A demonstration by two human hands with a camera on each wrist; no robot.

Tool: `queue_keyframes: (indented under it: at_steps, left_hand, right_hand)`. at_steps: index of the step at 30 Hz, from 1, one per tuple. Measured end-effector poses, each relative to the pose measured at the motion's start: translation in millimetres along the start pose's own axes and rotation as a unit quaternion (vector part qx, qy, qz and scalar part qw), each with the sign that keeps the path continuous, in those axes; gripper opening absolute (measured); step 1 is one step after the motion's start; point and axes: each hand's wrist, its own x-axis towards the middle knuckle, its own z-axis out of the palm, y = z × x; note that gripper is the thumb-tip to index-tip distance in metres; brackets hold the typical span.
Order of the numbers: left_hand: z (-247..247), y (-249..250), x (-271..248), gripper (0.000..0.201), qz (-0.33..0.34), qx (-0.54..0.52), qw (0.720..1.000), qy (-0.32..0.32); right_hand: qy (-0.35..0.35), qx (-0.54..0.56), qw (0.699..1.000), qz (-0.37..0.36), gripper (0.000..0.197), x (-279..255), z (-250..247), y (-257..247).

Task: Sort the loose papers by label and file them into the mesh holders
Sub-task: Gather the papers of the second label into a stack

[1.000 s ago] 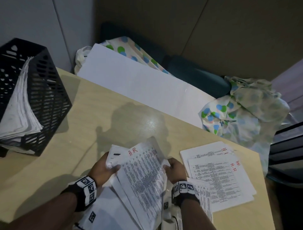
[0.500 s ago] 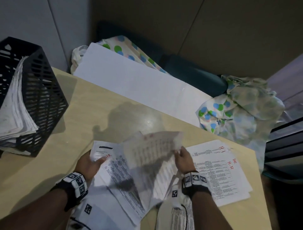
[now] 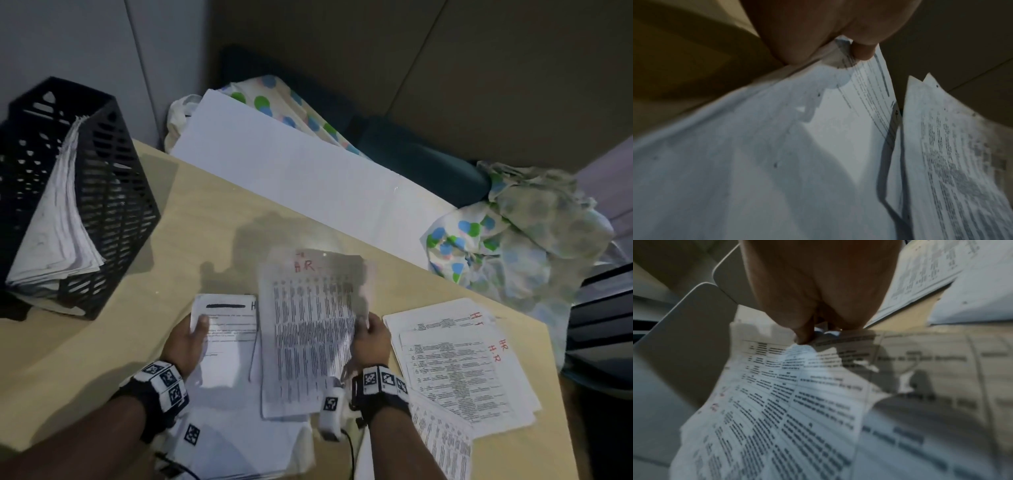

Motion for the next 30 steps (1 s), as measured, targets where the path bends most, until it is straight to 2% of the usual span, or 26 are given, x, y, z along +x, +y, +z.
queue_keyframes:
  at_steps: [2, 3, 4, 6, 8, 11, 12, 14, 16, 18, 19, 20, 21, 23, 25, 28, 30]
  left_hand:
    - [1.1, 3.4, -2.3, 0.061, -0.002, 0.000, 1.000, 0.004]
    - [2.6, 6.1, -3.3, 0.051, -0.009, -0.009, 1.000, 0.006]
    - [5.1, 8.3, -3.8, 0.046, -0.016, -0.024, 1.000, 0.007]
    - [11.4, 14.1, -5.8, 0.047, -0.032, -0.045, 0.998, -0.002]
    - [19.3, 16.0, -7.0, 0.047, -0.014, -0.048, 0.998, -0.027]
    - [30.3, 9.0, -4.8, 0.018, -0.010, -0.022, 0.999, -0.047]
    - [34.1, 6.8, -4.3, 0.019, -0.013, -0.018, 0.998, -0.054]
    - [41.0, 9.8, -7.0, 0.020, -0.024, -0.020, 0.998, -0.058]
    - [45.7, 12.7, -9.0, 0.022, -0.029, -0.012, 0.998, -0.061]
    - [49.8, 13.2, -9.4, 0.026, -0.030, -0.012, 0.998, -0.062]
    - [52.2, 13.4, -10.8, 0.027, -0.035, -0.009, 0.997, -0.067]
    - [55.0, 13.3, -11.7, 0.029, -0.038, -0.011, 0.997, -0.072]
    - [56.6, 15.8, -13.8, 0.032, -0.040, -0.005, 0.996, -0.075]
    - [64.4, 21.8, -18.6, 0.041, -0.031, 0.029, 0.995, -0.086]
    - [72.8, 28.4, -22.4, 0.053, -0.017, 0.058, 0.994, -0.092]
    - [82.3, 31.5, -19.5, 0.061, -0.001, 0.077, 0.991, -0.107]
    - [83.8, 36.1, -19.0, 0.059, 0.000, 0.087, 0.989, -0.116]
  right_hand:
    - [-0.027, -0.035, 0.999, 0.028, 0.025, -7.0, 2.9, -0.5]
    - [-0.050, -0.055, 0.997, 0.030, 0.028, -12.4, 7.4, 0.9]
    - [-0.071, -0.070, 0.995, 0.023, 0.028, -18.6, 12.8, 2.8]
    - [-0.106, -0.074, 0.992, 0.005, 0.024, -33.4, 22.9, 3.8]
    - [-0.151, -0.068, 0.986, -0.034, 0.020, -44.9, 28.3, 3.0]
    - [-0.237, -0.080, 0.965, -0.079, 0.025, -48.6, 16.8, 2.0]
    - [-0.238, -0.048, 0.967, -0.072, 0.030, -44.8, 6.7, 4.9]
    - [-0.149, 0.005, 0.989, -0.015, 0.037, -29.2, -28.5, 20.1]
    - [-0.008, -0.062, 0.996, 0.061, 0.037, -11.3, -77.7, 55.0]
    - [0.078, -0.168, 0.962, 0.202, 0.045, -9.0, -131.2, 97.5]
    - [0.086, -0.197, 0.932, 0.292, 0.056, -16.2, -152.2, 117.0]
    - [0.067, -0.217, 0.903, 0.365, 0.070, -27.8, -166.2, 132.5]
    - [0.026, -0.223, 0.887, 0.404, 0.083, -39.9, -173.9, 143.5]
    - [-0.028, -0.214, 0.886, 0.411, 0.093, -61.6, -175.5, 158.8]
    - [-0.020, -0.189, 0.905, 0.381, 0.086, -71.7, -167.6, 170.2]
    - [-0.007, -0.111, 0.940, 0.323, 0.055, -73.2, -161.0, 178.1]
    - [0.011, -0.017, 0.957, 0.288, 0.037, -72.6, -163.8, 173.1]
